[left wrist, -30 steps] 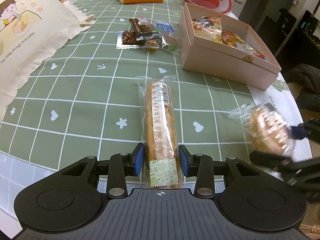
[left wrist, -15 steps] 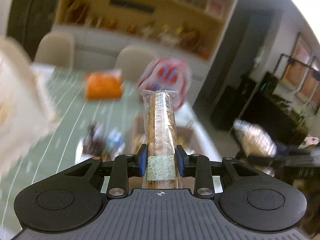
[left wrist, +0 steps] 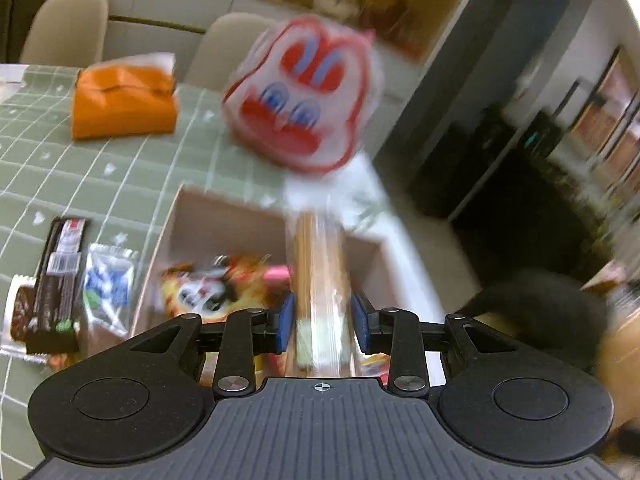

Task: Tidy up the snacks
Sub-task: 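Carry bread stick and bun over pink box and open both tools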

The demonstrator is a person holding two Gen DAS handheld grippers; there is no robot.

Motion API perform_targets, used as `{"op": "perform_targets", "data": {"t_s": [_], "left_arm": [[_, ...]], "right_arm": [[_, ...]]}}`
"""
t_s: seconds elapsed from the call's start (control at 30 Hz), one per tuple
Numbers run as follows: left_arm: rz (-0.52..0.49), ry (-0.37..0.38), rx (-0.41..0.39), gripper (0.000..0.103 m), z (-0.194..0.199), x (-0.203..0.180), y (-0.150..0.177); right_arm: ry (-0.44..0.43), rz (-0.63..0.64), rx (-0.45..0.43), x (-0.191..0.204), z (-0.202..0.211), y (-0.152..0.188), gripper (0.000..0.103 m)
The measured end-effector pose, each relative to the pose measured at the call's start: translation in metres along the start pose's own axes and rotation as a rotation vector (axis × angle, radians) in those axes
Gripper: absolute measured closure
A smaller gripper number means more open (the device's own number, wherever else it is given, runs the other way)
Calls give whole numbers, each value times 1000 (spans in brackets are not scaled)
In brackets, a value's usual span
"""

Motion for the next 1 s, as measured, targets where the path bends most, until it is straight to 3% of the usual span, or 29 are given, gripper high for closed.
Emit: {"op": "perform_targets", "data": {"t_s": [0.07, 0.17, 0.27, 0.43, 0.57, 0.7, 0.87, 0.93, 0.97, 1.0], "left_arm": [[29, -27, -54, 69, 4, 9, 3], [192, 31, -163, 69, 33, 26, -7], [224, 13, -223, 69, 65, 38, -12], [262, -37, -146, 69, 100, 48, 21], [300, -71, -58, 69, 108, 54, 56], [303, -105, -13, 69, 119, 63, 84], [344, -130, 7, 69, 134, 78, 98], [353, -137, 3, 69, 138, 82, 99], [356, -138, 2, 69, 138, 83, 99], [358, -139, 2, 69, 139, 85, 98]], "right_arm": [[11, -9, 28, -11, -9, 2, 39], [7, -36, 59, -23, -25, -5, 39], [-30, -80, 79, -27, -46, -21, 39], [-127, -155, 137, -11, -106, -54, 39], [-287, -265, 259, 8, -165, -68, 37], [-244, -189, 300, 28, -186, -63, 37], [-146, -53, 361, 41, -185, -29, 38], [-137, 18, 381, 44, -185, -14, 47], [-154, 44, 393, 45, -183, -7, 59], [-167, 53, 388, 42, -179, -4, 64]]}}
Point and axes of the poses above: each gripper's, at about its wrist camera, not at the fingertips, and z roughly against the way its jaws point, x to its left, y to its underside, the point moved 2 cm from there along -z, roughly the way its jaws point, and after that the axes turned 5 degrees about -x, right-handed, at the moved point
